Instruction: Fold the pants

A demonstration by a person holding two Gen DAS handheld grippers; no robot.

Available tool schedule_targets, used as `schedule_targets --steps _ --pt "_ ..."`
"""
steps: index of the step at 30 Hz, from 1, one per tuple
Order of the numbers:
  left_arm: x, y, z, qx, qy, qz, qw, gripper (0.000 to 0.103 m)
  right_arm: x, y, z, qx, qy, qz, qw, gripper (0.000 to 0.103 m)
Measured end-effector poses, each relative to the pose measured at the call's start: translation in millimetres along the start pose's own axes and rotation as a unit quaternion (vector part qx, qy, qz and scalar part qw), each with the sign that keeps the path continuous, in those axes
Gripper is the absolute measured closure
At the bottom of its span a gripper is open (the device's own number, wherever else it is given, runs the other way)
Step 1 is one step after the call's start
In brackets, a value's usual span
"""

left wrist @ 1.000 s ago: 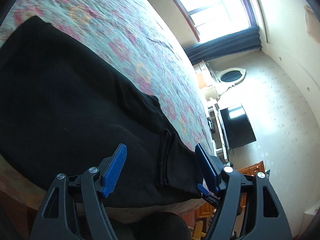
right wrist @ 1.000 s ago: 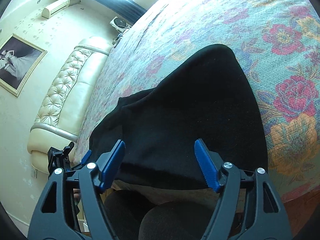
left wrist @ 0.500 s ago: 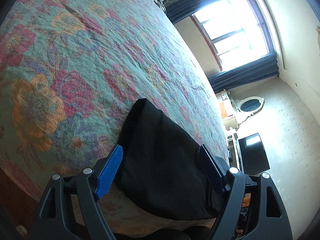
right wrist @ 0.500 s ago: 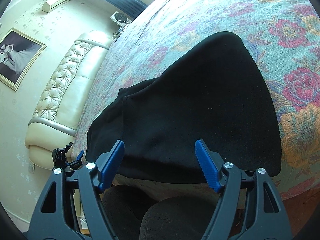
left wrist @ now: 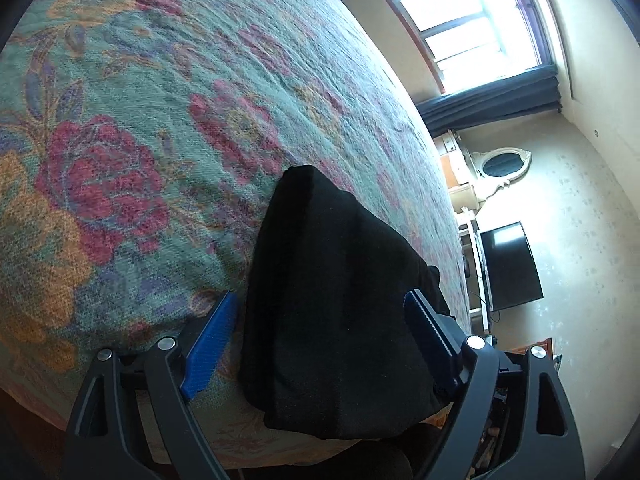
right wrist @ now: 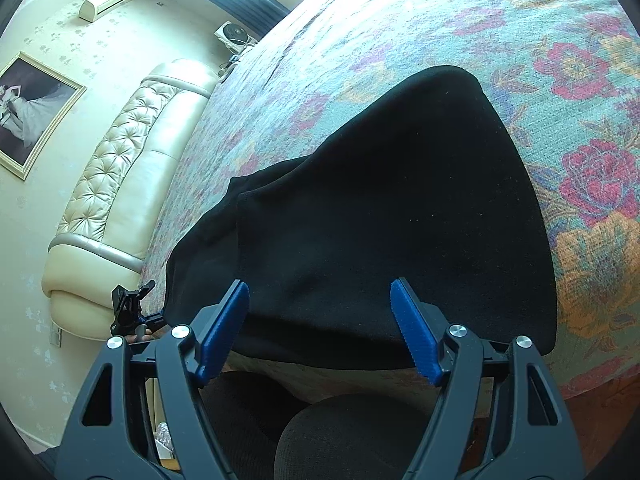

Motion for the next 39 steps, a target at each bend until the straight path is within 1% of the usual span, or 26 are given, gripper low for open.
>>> schedule_targets --steps 1,2,4,5,8,10,11,12,13,14,17,20,23,25,27,28,29,31,34,39 --pt "6.5 4.6 -2.7 -0.014 0.01 -0.013 0.9998 0.02 -0.1 0.2 0.0 0.0 0.0 0.001 1.0 0.026" --pt "11.5 9.4 -6.3 -0.027 0.024 -0.017 0.9992 0.02 -0.5 1.1 -0.3 0.0 0.001 0.002 1.0 0.025" --pt "14.4 18.1 -11.4 -0.045 0.056 0.0 0.9974 0.02 -1.7 3.2 -0.2 -0.001 -0.001 0.0 1.0 0.025" --pt "14.3 21.3 -11.6 -0.05 0.061 0.003 0.9969 0.02 -2.1 3.9 -0.3 -0.002 -0.002 -0.001 1.0 0.024" --pt "16.9 27.1 -2.9 -0.047 0.032 -0.015 0.9983 0.02 -1.5 5.8 -0.2 -0.002 -0.003 -0.003 1.0 0.024" --pt "18.8 29.5 1.2 -0.045 0.027 -0.024 0.9983 0.02 -1.3 7.2 -0.6 -0.003 -0.004 -0.004 1.0 0.024" --pt "21.2 31.5 0.7 -0.047 0.034 -0.02 0.9981 0.027 -1.1 8.0 -0.8 -0.004 -0.004 -0.004 1.0 0.024" --pt "21.5 34.1 -1.6 -0.052 0.044 -0.012 0.9976 0.045 -0.7 8.7 -0.7 -0.004 -0.004 -0.005 1.0 0.024" --pt "18.8 37.5 -4.3 -0.062 0.051 0.005 0.9968 0.057 -1.0 9.3 -0.7 -0.004 -0.002 -0.004 1.0 0.024" --pt "14.2 42.0 -7.4 -0.071 0.051 0.021 0.996 0.073 -0.7 9.8 -0.6 -0.004 -0.001 -0.004 1.0 0.024" --pt "14.2 42.3 -8.5 -0.067 0.041 0.016 0.9968 0.073 -0.1 10.4 -1.6 -0.005 -0.001 -0.004 1.0 0.024" --pt "3.6 27.7 -8.0 -0.061 0.038 0.016 0.9973 0.074 0.3 10.7 -1.1 -0.006 -0.001 -0.004 1.0 0.024" --pt "12.6 24.3 -5.2 -0.053 0.039 0.02 0.9976 0.076 -0.8 10.6 -0.6 -0.006 -0.005 -0.006 1.0 0.024" --pt "15.3 15.2 -4.3 -0.042 0.037 0.011 0.9984 0.077 -1.3 10.2 -0.5 -0.005 -0.007 -0.009 1.0 0.024" --pt "24.3 7.4 1.7 -0.03 0.033 -0.007 0.999 0.078 -2.0 10.4 -0.8 -0.004 -0.011 -0.011 1.0 0.024" --pt "29.5 4.1 4.2 -0.024 0.033 -0.013 0.9991 0.08 -2.3 10.2 -1.3 -0.004 -0.013 -0.013 1.0 0.024" --pt "35.0 1.1 5.7 -0.019 0.032 -0.019 0.9991 0.085 -3.1 10.3 -1.5 -0.004 -0.015 -0.015 1.0 0.024" --pt "44.9 -3.9 8.0 -0.012 0.028 -0.026 0.9992 0.086 -4.7 10.2 -2.0 -0.003 -0.018 -0.02 1.0 0.024" --pt "62.2 -6.6 7.8 -0.005 0.034 -0.031 0.9989 0.086 -8.6 9.5 -2.2 0.002 -0.036 -0.041 0.998 0.024" --pt "98.3 -1.3 4.5 -0.005 0.068 -0.037 0.997 0.086 -18.2 10.8 -4.7 0.001 -0.09 -0.093 0.992 0.024"
Point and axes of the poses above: each gripper's, at about its wrist camera, not at the fingertips, and y roughly the way its jaws point, x to its right, z to its top, the point moved 8 cm from there along y, roughly the way its jaws point, and after that the axes turned 3 degrees about x, right-handed, at the moved point
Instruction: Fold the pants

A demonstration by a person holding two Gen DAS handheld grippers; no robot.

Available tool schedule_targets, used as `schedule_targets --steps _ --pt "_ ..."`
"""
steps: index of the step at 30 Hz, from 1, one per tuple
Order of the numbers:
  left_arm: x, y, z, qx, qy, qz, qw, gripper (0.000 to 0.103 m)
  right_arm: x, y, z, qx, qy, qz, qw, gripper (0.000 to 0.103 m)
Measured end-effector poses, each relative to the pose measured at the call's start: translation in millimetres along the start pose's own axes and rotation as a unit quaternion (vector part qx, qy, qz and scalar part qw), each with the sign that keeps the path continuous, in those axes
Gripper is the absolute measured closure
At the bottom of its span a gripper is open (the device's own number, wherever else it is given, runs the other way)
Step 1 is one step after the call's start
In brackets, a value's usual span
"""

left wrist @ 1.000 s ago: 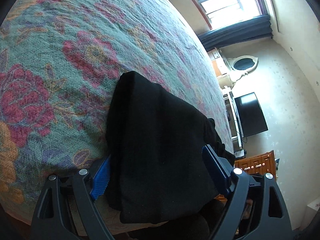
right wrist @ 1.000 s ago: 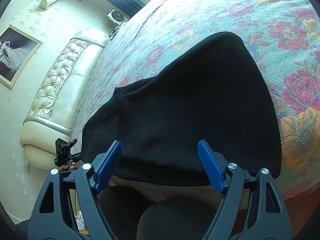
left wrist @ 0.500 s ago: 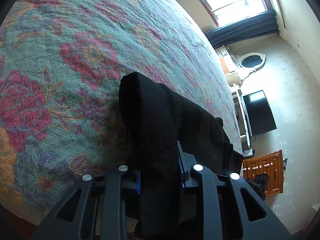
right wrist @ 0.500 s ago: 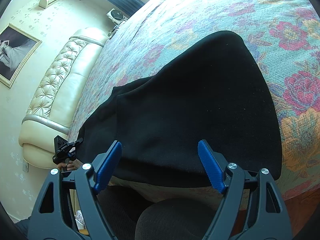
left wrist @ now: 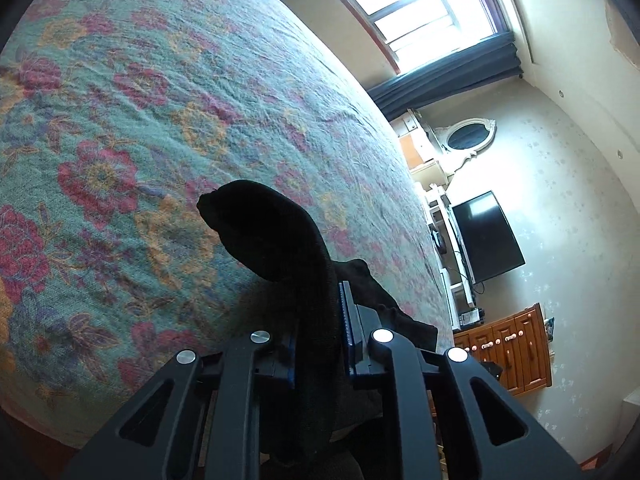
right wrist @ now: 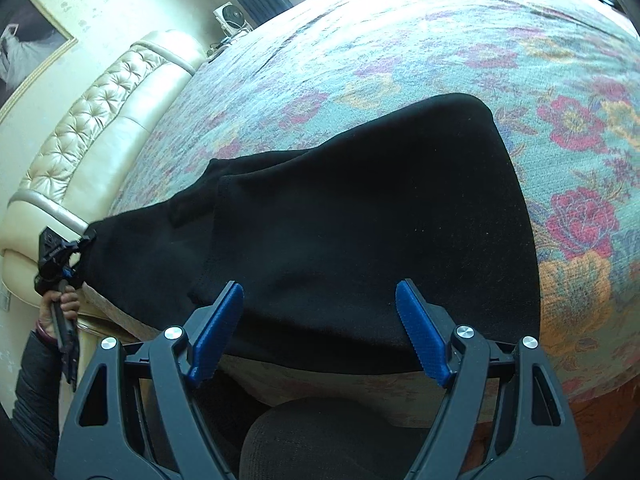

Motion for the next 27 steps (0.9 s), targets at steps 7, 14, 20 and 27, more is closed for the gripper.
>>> schedule_targets --steps 7,14,20,27 --pt "53.4 15.4 -0.9 0.004 0.031 -0.024 0.9992 0.086 -13.2 -0.7 -2.6 0.001 -0.038 -0.018 0.999 0.024" --pt "101.9 47.1 -17.2 -0.016 0.067 -0.052 0.9963 0.086 -25.3 1.5 -8.0 0.0 -0.083 -0.047 0.996 0.024" --pt "136.8 76.7 -37.6 -0.04 0.093 -0.066 0.9927 0.086 -30.6 1.6 -10.8 -0.002 -0.097 -0.049 0.994 0.024" --pt "156.4 106.1 -59.9 -0.063 0.102 -0.074 0.9901 0.086 -33.3 -2.1 -10.3 0.002 -0.09 -0.037 0.995 0.024"
Point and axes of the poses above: each gripper's, at about its wrist camera, not at the fingertips, and y roughly the way its jaws point, x to its right, z to its top, the point moved 8 cm from there along y, roughly the way its jaws point, and after that the axes turned 3 degrees about x, right-handed, at the moved point
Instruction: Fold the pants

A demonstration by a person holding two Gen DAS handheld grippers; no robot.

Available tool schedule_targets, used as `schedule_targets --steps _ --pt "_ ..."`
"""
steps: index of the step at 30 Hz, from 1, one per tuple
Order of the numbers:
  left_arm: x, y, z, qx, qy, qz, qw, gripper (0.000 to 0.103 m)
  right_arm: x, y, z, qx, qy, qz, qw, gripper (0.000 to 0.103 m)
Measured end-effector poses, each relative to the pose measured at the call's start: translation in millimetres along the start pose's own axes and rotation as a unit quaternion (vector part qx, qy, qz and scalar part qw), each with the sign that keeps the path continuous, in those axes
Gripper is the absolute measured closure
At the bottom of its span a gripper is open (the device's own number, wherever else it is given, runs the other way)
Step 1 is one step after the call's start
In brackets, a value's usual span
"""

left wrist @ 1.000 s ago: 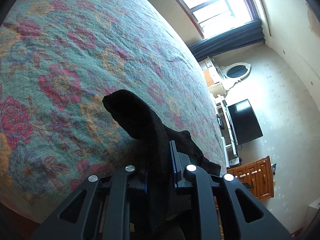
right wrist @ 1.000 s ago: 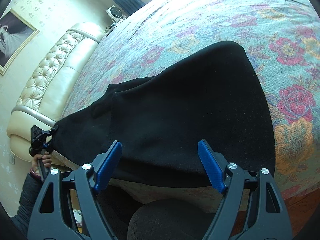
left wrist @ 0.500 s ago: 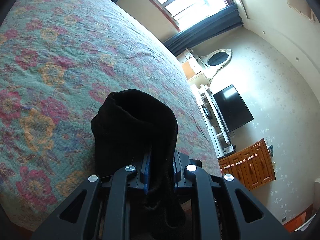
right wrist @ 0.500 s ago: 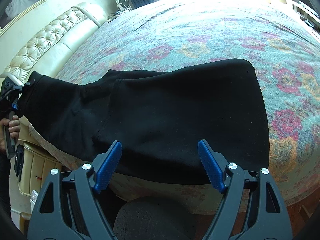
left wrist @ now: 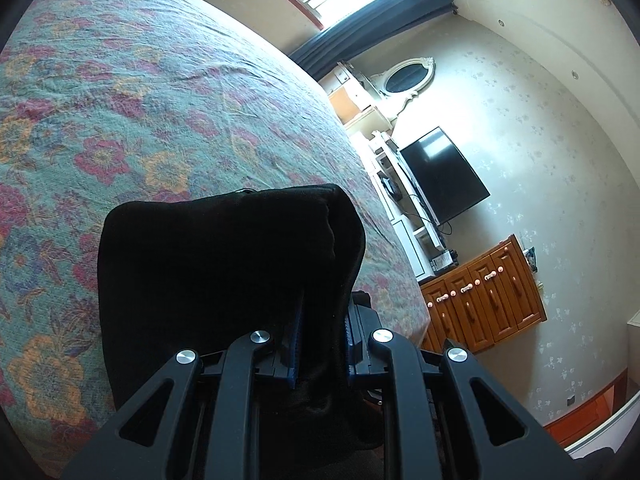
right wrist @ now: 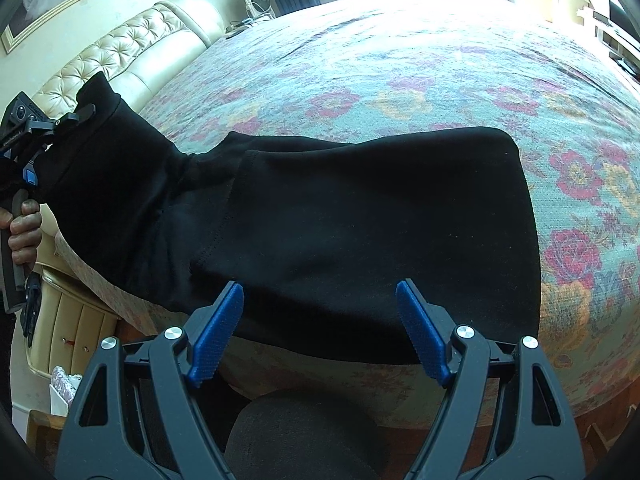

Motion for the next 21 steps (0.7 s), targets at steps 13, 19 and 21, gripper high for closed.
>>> schedule_targets --steps 13,19,21 --pt "17.0 64.8 -30.5 -0.044 0.024 0.017 0.9986 0.086 8.8 -6.1 3.3 0.009 0.041 0.029 0.999 0.024" --pt "-0.3 103.8 -55.4 -0.07 0.011 0.044 0.9965 0.086 15.1 -6.0 0.5 0.006 0.067 0.041 0.997 0.023" --pt "-4.4 114.4 -63.5 -0.077 0.014 0.059 0.9952 0.086 14.7 -6.0 0.4 0.006 0.068 0.041 0.997 0.023"
Point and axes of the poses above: each gripper's, at about its wrist camera, not at the fingertips, and y roughly the way its jaws point, x to its right, z to its top, the point moved 8 cm from there along y, roughly the way its jaws point, and after that the axes turned 3 degrees about x, right-handed, at the moved point
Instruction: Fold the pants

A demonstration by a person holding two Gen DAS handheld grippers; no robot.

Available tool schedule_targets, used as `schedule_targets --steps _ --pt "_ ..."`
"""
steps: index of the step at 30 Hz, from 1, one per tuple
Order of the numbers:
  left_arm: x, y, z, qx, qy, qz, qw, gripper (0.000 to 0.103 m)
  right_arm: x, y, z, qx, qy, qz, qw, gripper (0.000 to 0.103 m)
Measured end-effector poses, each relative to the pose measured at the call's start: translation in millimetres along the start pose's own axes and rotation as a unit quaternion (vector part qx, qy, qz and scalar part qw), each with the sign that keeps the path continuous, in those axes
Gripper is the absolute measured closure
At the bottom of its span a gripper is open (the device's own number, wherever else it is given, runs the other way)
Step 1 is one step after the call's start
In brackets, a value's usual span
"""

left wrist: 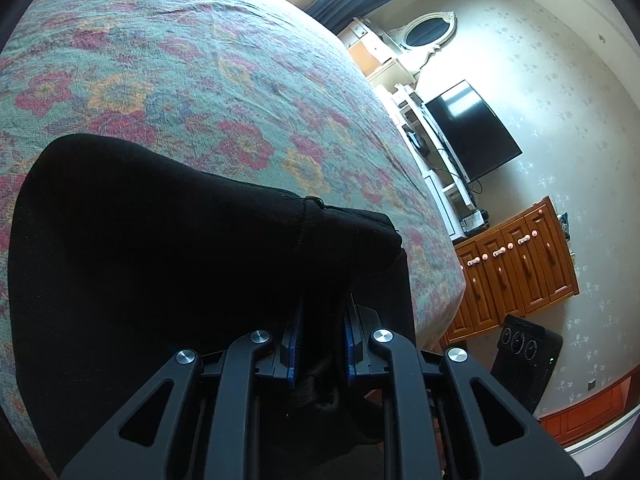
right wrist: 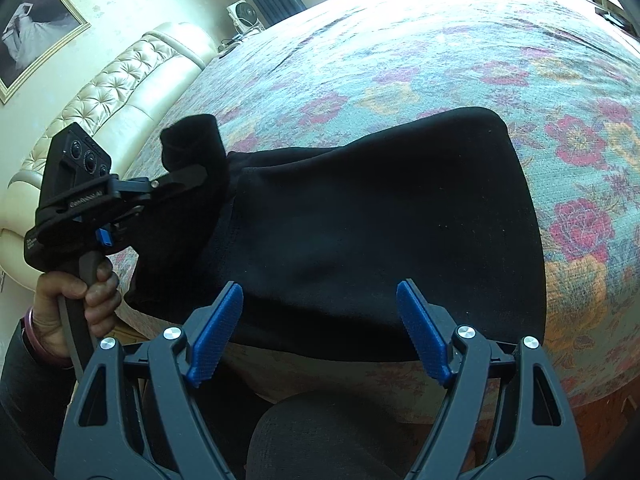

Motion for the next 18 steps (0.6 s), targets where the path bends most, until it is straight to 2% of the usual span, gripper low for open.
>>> schedule_targets --steps 4,7,9,12,18 --pt "-3.4 18.0 -9.2 -0.009 0.007 0.025 0.9996 0.085 0.7 -0.4 -0.4 0.0 0.011 0.008 1.0 0.023" --pt "-5.4 23.1 -11.6 -0.002 -0.004 0.026 0.9996 0.077 3.4 -0.2 -1.3 -0.001 0.021 0.011 1.0 0.023" --pt "-3.2 24.5 -12.4 0.0 -0.014 0.015 0.9998 0.059 4.6 0.3 -1.6 -0.001 0.026 0.014 1.0 0.023" --pt "7.8 24.0 -13.0 -0.002 -0.012 -0.002 0.9999 0.038 6.2 -0.3 -2.1 0.0 0.035 0.02 0.999 0.023" --pt "23.3 -7.0 -9.2 0.021 0.012 0.002 0.9997 0.021 8.0 -7.7 0.5 0.006 0.058 0.038 0.998 0.023"
Point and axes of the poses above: each gripper's, at about its wrist camera, not at the fingertips, and y roughly the way its jaws point, x to its right, z to its top, the point moved 8 cm from there along y, roughly the way its jaws point, and after that the axes turned 3 degrees about x, right-handed, at the moved point
